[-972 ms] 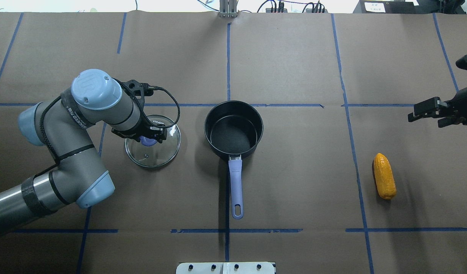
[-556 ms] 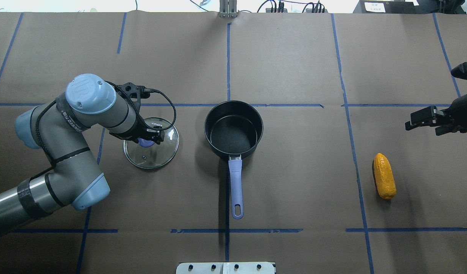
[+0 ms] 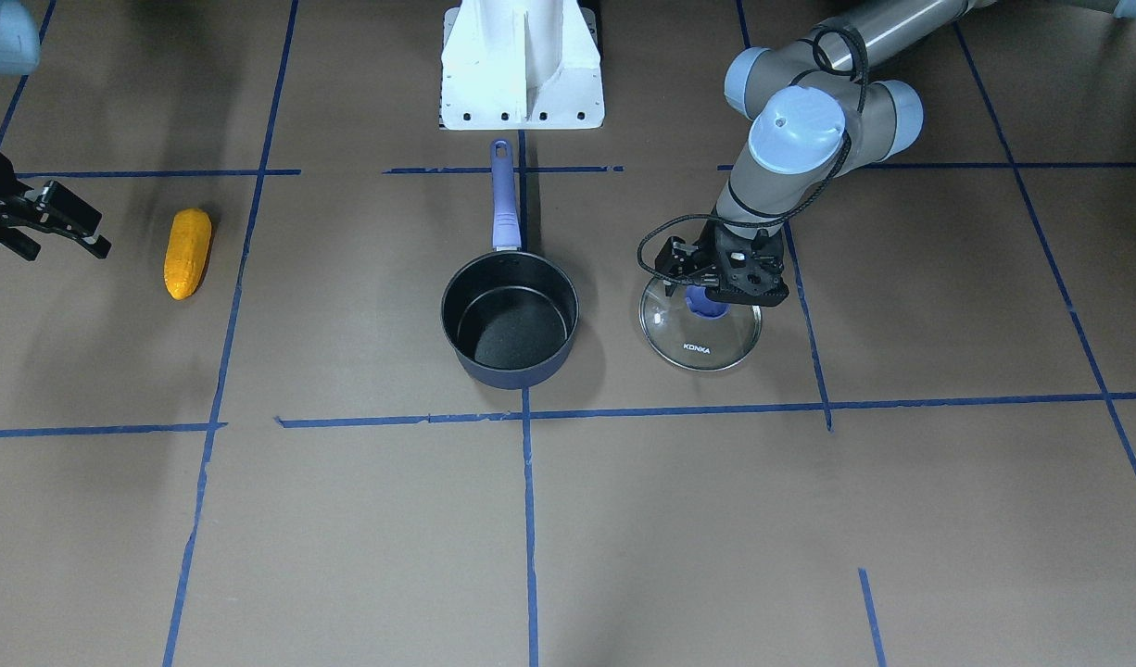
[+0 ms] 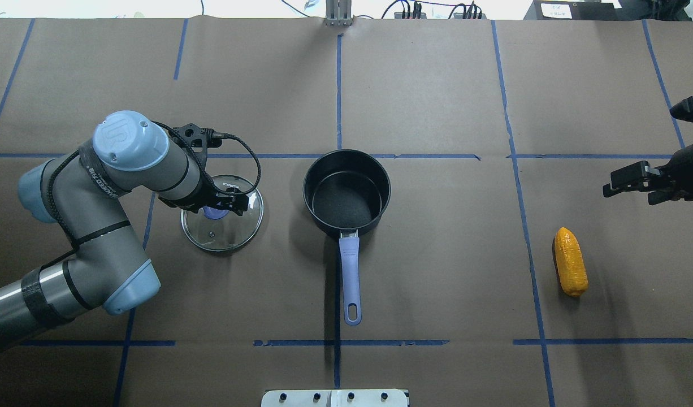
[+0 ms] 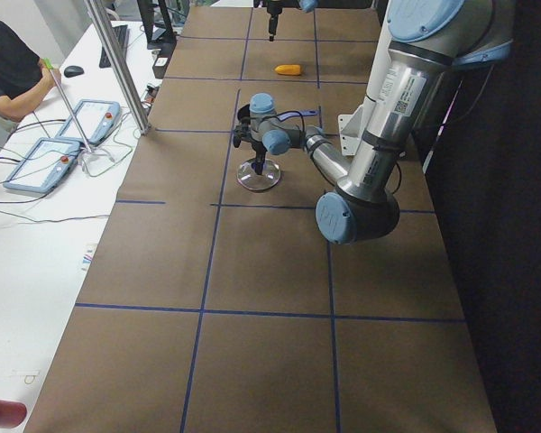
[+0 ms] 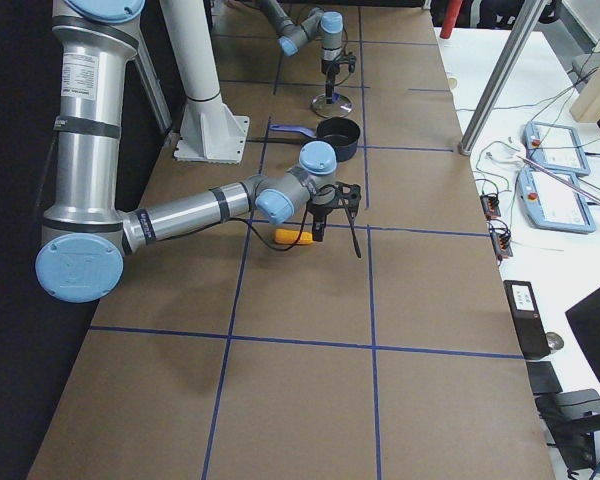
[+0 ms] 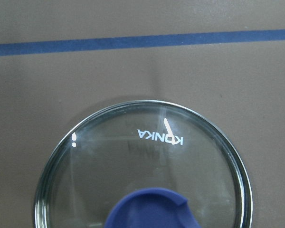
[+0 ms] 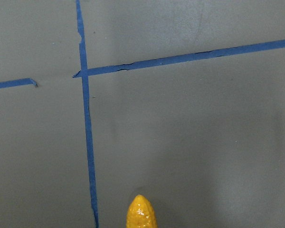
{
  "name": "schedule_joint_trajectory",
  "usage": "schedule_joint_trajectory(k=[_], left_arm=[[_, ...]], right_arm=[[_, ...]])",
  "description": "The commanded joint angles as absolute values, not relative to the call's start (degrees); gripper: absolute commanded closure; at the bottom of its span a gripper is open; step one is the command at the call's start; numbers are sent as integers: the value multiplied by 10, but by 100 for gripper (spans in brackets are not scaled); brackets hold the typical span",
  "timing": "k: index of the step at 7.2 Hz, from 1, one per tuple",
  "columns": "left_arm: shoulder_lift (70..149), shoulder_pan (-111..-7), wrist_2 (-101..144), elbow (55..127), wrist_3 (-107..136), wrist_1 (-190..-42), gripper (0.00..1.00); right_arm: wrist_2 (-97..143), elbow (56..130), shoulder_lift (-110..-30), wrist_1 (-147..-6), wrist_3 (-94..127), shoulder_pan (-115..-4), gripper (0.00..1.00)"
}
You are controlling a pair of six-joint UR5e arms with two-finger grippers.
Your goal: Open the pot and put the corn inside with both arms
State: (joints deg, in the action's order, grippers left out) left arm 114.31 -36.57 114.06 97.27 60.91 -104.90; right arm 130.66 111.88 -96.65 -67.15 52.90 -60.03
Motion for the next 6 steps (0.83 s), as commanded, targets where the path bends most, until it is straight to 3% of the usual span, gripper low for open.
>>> schedule_joint_trajectory(k=[1,6], left_arm=[[1143,-375,1153,985,609,-1042,0],[1145,-440,1211,1143,583,-830,0]], right_arm=[[1304,1119,-968,-671,529,-593,0],[1151,1128,-975,-642,652,-424,0]])
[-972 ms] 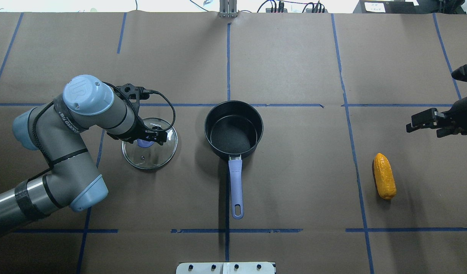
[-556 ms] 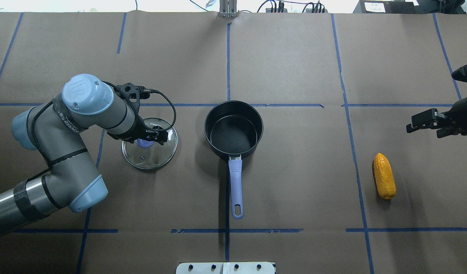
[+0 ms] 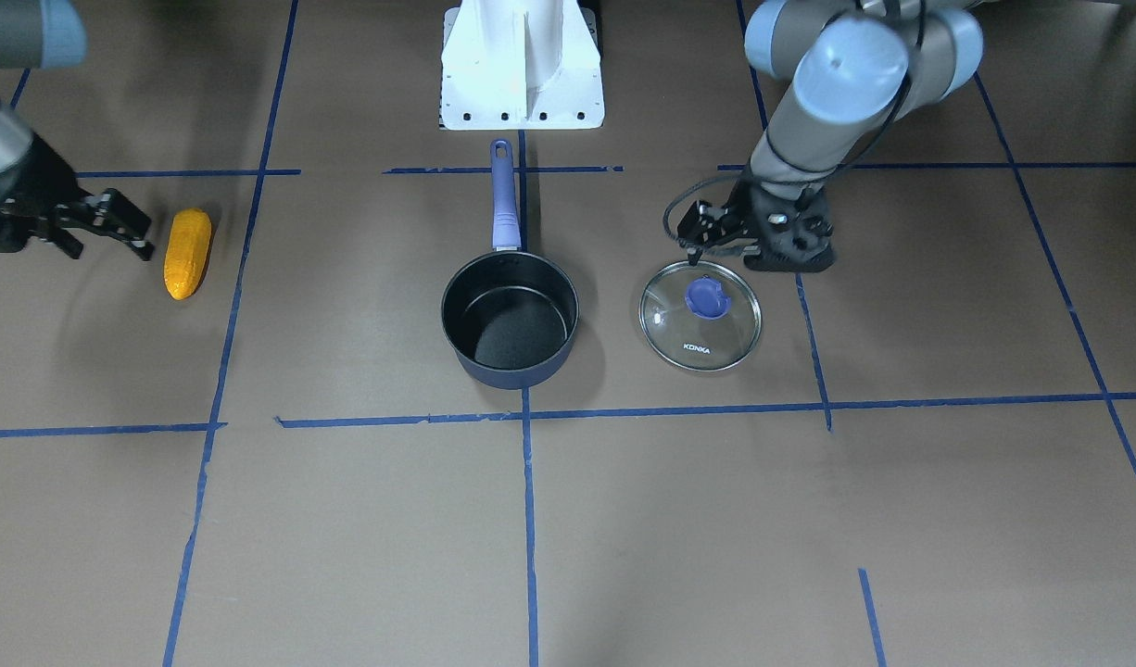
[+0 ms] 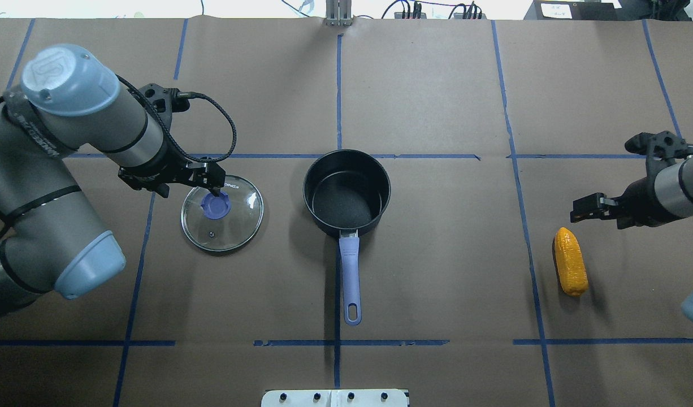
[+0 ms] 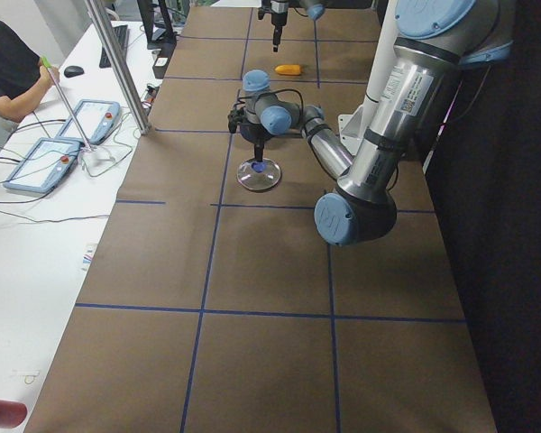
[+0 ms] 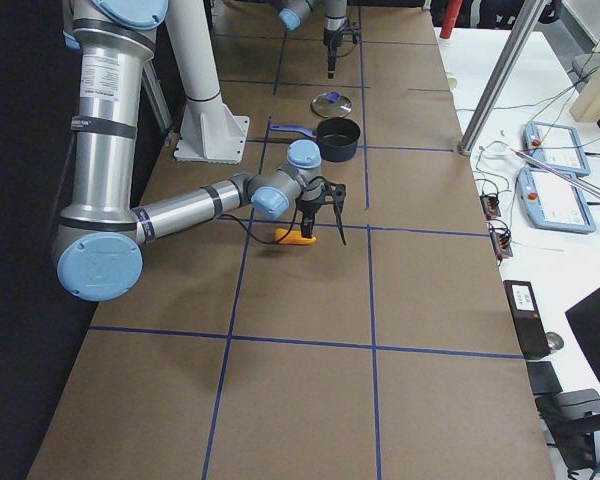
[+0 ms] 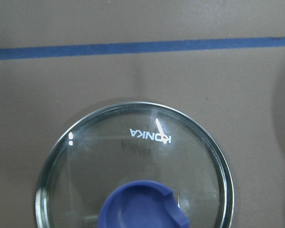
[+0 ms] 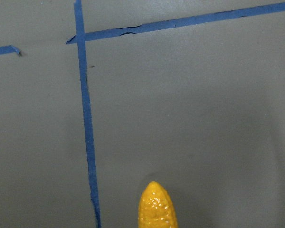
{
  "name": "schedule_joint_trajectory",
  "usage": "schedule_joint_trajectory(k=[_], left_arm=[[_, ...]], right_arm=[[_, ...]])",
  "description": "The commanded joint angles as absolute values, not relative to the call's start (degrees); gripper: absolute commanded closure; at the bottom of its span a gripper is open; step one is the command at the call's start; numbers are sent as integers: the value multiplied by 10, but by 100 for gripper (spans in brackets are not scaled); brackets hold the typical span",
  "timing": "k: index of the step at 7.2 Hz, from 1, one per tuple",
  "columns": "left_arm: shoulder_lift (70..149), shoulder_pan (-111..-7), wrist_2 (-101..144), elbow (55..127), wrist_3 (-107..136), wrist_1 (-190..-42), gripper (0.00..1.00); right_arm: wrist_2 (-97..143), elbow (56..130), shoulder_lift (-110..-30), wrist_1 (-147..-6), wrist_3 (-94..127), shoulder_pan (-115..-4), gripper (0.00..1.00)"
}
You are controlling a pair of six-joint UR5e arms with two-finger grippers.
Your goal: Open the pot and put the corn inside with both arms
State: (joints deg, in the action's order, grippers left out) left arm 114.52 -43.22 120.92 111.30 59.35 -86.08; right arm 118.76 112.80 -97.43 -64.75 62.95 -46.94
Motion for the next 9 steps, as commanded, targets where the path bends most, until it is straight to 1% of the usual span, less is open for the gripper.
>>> schedule_joint_trajectory(k=[1,3,6,7,8,9], left_arm=[[1143,-453,1211,1161,583,-813,0],[1143,-467,1211,1183,582,-781,0],[1143,-469,1211,1187,582,-781,0],[1135,-470,1210,1194,582,-781,0],[1113,-475,1211,1215,578,-781,0],[1087,-485,1210,1235,555,-780,0]], right_arm=[[1136,1125,-975,-642,657,-393,0],[1130,1116,-975,-643,658,-361,0],[1130,1093,-982,-643,658,-358,0],[1129,1092,-981,-644,658,-358,4],[1129,1093,-981,-643,662,-358,62],[1129,1094,-981,-644,662,-358,90]])
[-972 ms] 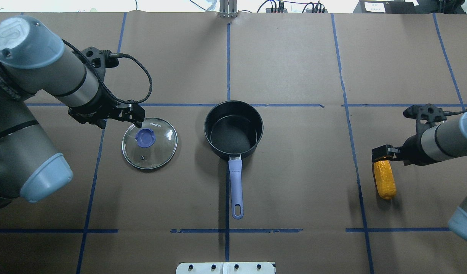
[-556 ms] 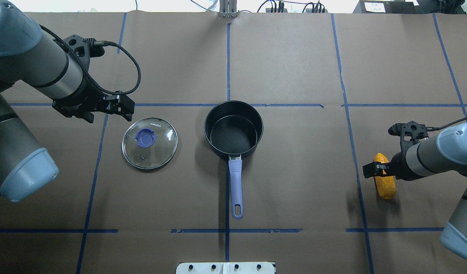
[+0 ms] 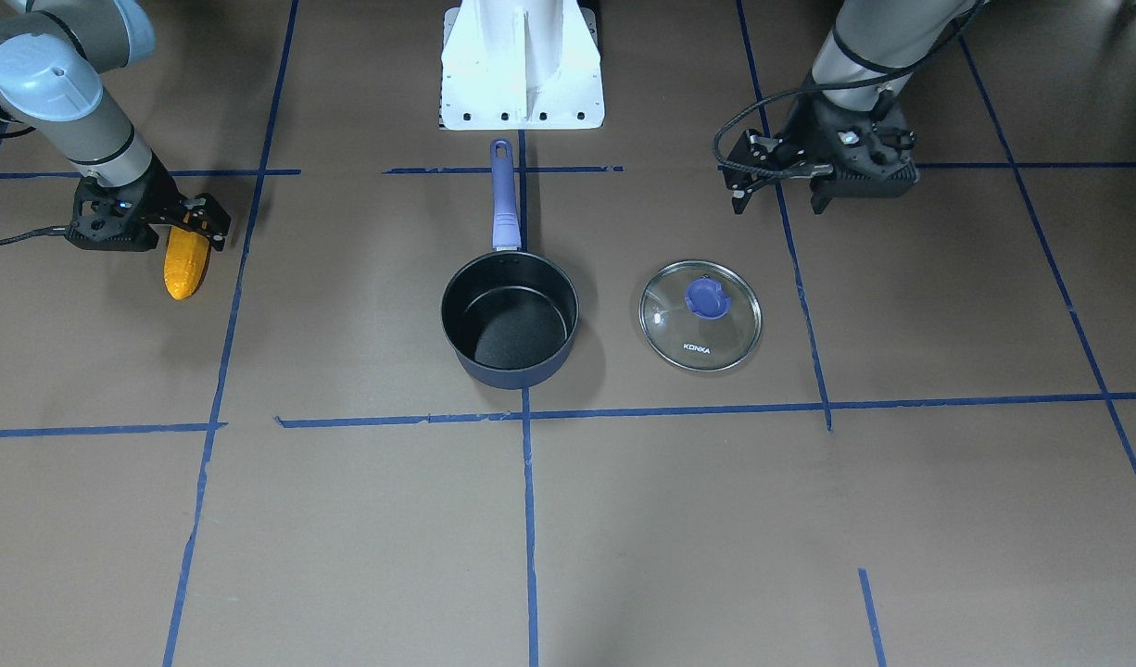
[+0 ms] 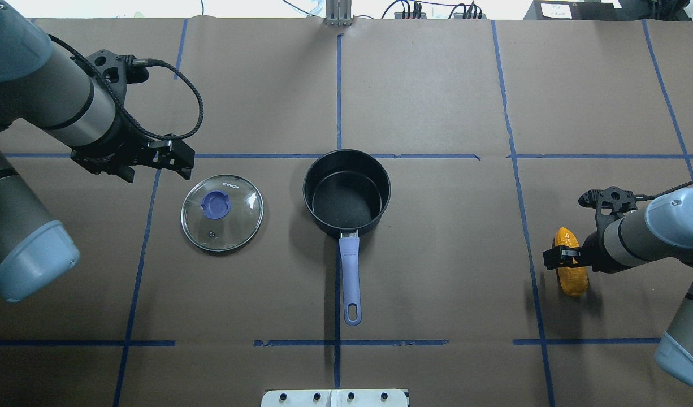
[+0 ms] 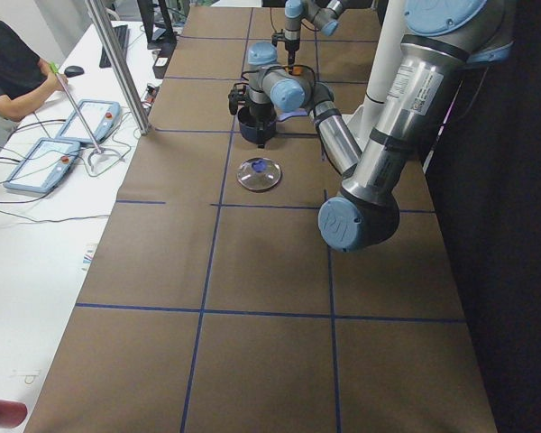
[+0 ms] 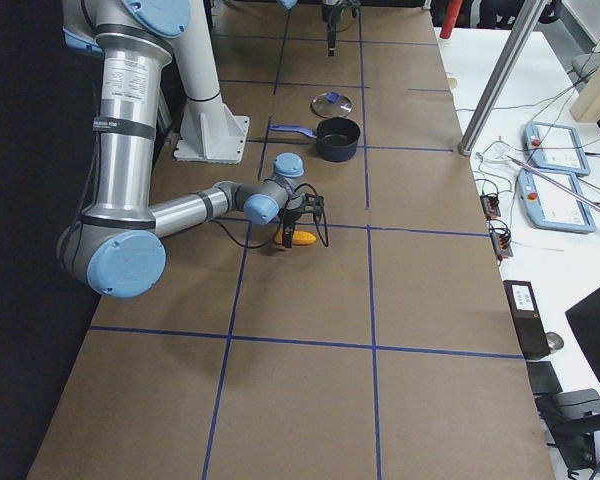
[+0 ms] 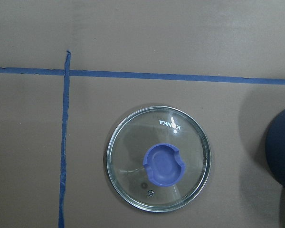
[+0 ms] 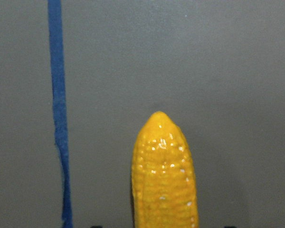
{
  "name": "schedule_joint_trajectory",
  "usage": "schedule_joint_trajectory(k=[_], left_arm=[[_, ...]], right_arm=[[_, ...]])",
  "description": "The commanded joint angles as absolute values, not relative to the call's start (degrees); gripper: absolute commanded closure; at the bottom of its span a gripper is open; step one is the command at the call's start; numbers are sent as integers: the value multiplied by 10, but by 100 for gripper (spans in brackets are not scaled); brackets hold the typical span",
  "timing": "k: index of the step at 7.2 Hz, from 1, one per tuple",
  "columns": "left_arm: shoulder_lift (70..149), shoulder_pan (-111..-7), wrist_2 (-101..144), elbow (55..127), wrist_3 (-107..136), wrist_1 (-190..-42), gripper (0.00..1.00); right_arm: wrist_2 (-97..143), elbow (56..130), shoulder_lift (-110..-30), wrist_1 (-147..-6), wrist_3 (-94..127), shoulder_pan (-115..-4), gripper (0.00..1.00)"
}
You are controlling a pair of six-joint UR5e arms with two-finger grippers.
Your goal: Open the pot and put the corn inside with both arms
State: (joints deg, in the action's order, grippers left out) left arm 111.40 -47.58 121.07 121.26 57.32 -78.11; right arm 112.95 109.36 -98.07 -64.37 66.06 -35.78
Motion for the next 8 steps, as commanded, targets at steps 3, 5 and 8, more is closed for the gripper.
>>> schedule_joint_trajectory(k=[3,5,8], left_arm=[[1026,-555,1247,1250,462,-780,0],[974,-637,1269,1248,320,-756,0],[935,-724,1268,1221,155,-735,0]], right_arm=[[1133,1136,-982,-649,661,-366,100],[1150,1179,-966,-669,660,-391,100],[1158,1179,-660,-975,663,-400,100]])
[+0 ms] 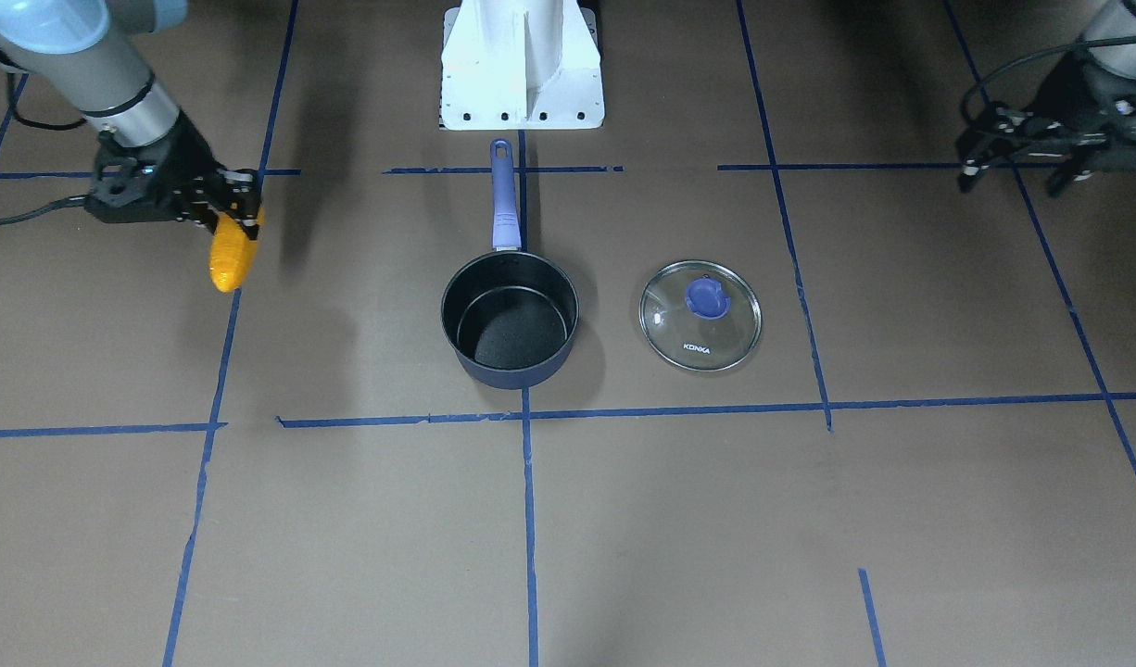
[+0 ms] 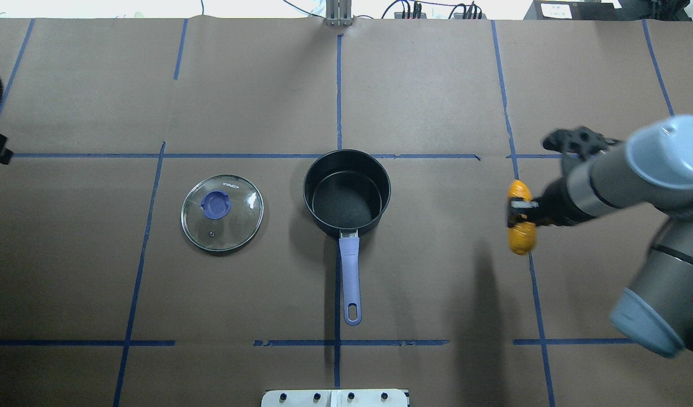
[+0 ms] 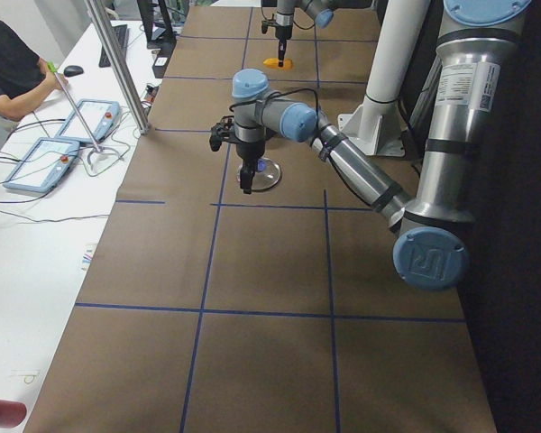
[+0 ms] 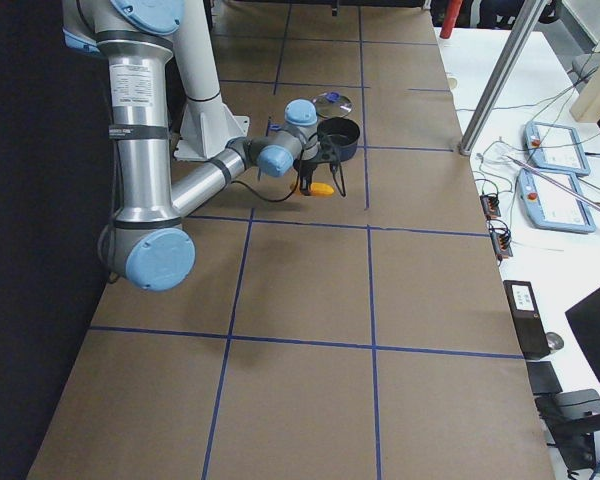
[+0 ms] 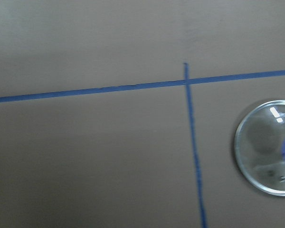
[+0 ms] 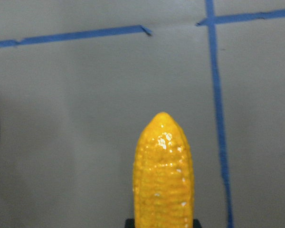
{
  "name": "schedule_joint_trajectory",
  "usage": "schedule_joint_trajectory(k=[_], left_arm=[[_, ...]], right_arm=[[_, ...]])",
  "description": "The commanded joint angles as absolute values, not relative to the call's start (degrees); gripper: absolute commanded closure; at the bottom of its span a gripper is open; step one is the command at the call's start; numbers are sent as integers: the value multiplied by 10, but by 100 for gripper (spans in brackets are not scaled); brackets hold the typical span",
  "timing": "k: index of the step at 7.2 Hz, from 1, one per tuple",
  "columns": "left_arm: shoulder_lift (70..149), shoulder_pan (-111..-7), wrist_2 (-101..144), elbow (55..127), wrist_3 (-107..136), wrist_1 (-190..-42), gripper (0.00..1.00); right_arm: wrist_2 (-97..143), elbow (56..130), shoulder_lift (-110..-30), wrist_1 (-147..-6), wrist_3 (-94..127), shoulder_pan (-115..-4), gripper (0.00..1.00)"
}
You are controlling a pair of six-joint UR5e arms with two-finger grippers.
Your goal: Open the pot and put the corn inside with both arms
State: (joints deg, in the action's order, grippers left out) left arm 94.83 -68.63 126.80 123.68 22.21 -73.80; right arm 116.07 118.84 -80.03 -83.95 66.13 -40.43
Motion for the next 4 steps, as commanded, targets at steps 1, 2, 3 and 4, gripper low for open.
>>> schedule_joint_trajectory(k=[1,2,3,4], left_arm=[[934,-761,1269,1192,99,-735,0],[934,-779,1270,1168,58,-736,0],[934,-782,1270,1158,55,-738,0],[934,-783,1270,1158,54,-739,0]], right_arm=[[1151,1127,-560,-1020,671,-386,100],[1122,1069,-497,-1018,717,-355,100],[1101,1023,-451,-1018,729,-332,100],[1092,977,-426,-1016,734,-322,99]])
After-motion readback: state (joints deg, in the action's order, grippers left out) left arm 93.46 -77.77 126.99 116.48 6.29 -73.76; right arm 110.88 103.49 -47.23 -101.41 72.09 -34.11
